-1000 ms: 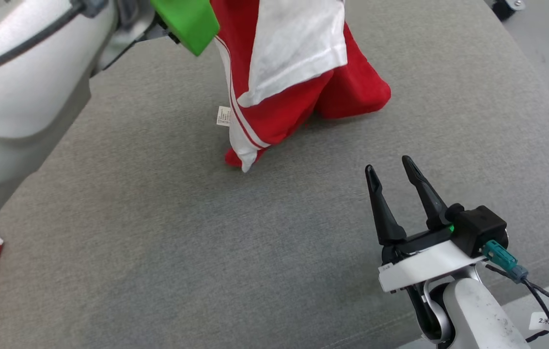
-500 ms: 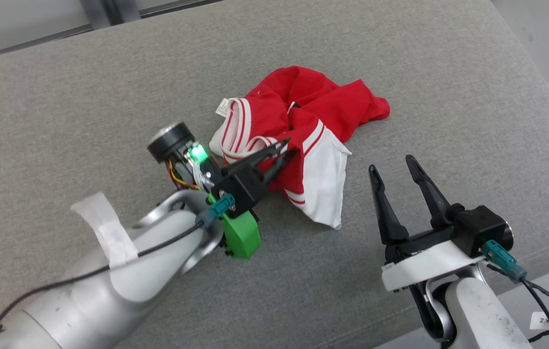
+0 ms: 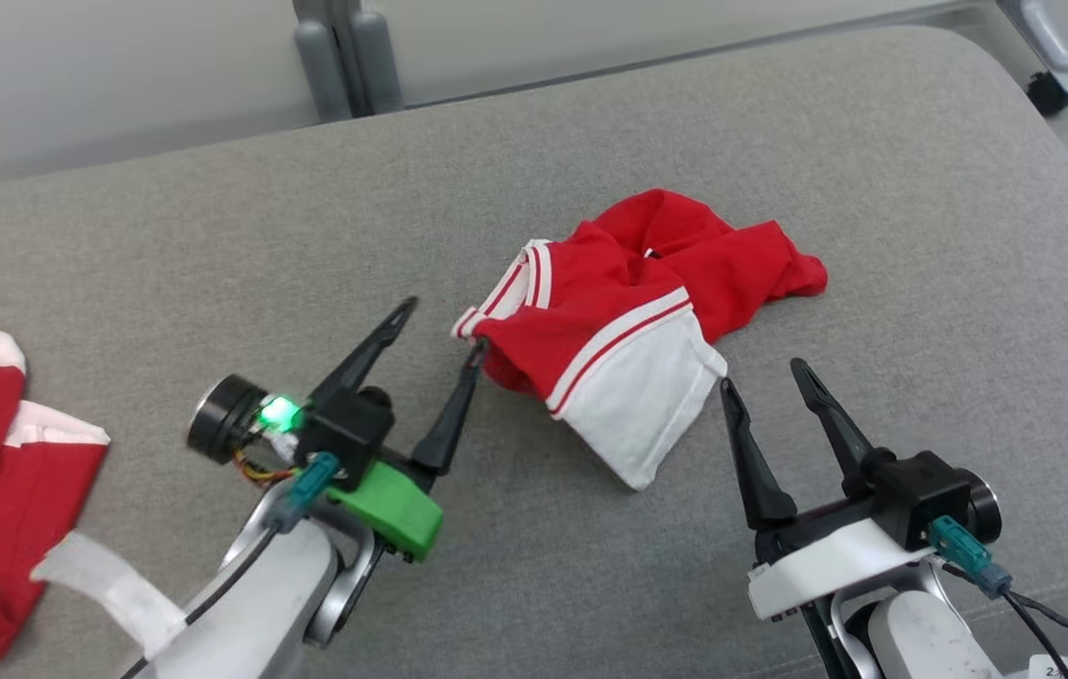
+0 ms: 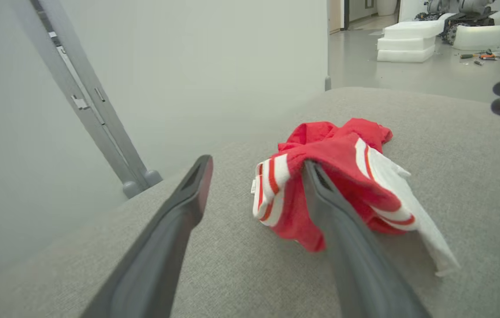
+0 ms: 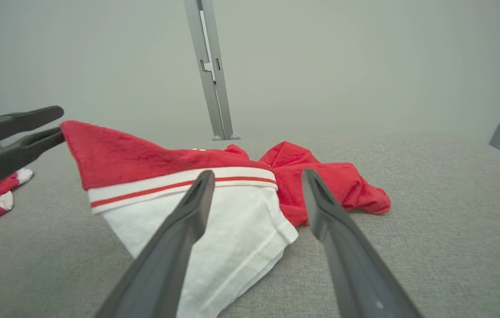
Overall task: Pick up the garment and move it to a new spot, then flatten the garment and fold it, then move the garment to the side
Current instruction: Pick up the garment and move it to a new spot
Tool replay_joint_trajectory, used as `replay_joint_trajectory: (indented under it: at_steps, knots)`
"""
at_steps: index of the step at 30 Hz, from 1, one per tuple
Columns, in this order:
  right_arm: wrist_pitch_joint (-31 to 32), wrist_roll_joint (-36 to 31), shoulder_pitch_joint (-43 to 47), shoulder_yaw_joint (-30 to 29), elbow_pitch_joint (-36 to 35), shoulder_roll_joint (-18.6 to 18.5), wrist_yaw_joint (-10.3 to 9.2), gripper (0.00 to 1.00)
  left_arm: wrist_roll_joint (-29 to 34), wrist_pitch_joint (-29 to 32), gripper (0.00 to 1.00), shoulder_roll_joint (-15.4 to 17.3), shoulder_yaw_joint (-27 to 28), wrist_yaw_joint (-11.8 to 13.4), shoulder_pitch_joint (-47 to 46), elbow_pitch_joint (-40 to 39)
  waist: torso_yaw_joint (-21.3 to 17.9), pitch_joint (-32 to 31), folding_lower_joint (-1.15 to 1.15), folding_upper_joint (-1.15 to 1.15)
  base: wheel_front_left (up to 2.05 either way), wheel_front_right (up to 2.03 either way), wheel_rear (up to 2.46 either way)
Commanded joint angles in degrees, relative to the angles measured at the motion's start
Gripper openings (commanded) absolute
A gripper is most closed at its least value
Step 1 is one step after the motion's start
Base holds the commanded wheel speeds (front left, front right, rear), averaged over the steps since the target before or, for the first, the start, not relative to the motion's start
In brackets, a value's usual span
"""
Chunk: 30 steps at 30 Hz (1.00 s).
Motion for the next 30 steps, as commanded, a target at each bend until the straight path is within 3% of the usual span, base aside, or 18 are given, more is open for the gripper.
replay_joint_trajectory:
  at_steps: [1, 3, 6, 10, 15, 19, 22, 30]
  knots:
    - [-0.02, -0.70, 1.06, -0.14, -0.04, -0.10, -0.10, 1.00, -0.70, 0.00, 1.00, 0.14, 3.30, 1.22, 3.82, -1.21, 4.44, -4.72, 0.00, 0.00, 0.00, 0.00, 0.00]
    - [-0.02, -1.24, 1.68, 0.07, -0.16, -0.08, -0.10, 1.00, -1.98, 0.01, 1.00, -0.33, 8.94, 2.18, 8.38, -3.29, 5.43, -5.88, 0.00, 0.00, 0.00, 0.00, 0.00]
    - [-0.02, -1.77, 2.52, -0.14, -0.27, -0.11, -0.10, 1.00, -3.58, 0.02, 1.00, -1.55, 16.02, 1.20, 15.30, -4.98, 6.50, -7.25, 0.00, 0.00, 0.00, 0.00, 0.00]
    - [-0.02, -2.36, 3.33, -1.06, -0.64, -0.13, -0.10, 1.00, -3.73, 0.03, 1.00, -5.47, 27.10, -0.06, 23.96, -8.25, 7.40, -8.49, 0.00, 0.00, 0.00, 0.00, 0.00]
    - [-0.02, -4.28, 4.96, -3.35, -2.45, -0.08, -0.09, 1.00, -1.28, 0.03, 1.00, -12.02, 39.11, -4.81, 31.01, -11.99, 8.33, -9.61, 0.00, 0.00, 0.00, 0.00, 0.00]
    - [-0.02, -6.29, 6.75, -3.59, -4.12, -0.21, -0.10, 1.00, 5.71, 0.02, 1.00, -15.47, 46.75, -7.23, 35.20, -16.64, 8.10, -10.06, 0.00, 0.00, 0.00, 0.00, 0.00]
    - [-0.02, -6.80, 7.84, -4.26, -5.66, -0.10, -0.10, 1.00, 8.38, 0.02, 1.00, -16.30, 48.11, -10.10, 38.19, -19.01, 7.99, -10.09, 0.00, 0.00, 0.00, 0.00, 0.00]
    - [-0.02, -5.54, 10.48, -2.98, -3.43, -0.10, -0.10, 1.00, 10.15, 0.02, 1.00, -16.31, 44.89, -9.85, 41.70, -20.30, 7.58, -10.28, 0.00, 0.00, 0.00, 0.00, 0.00]
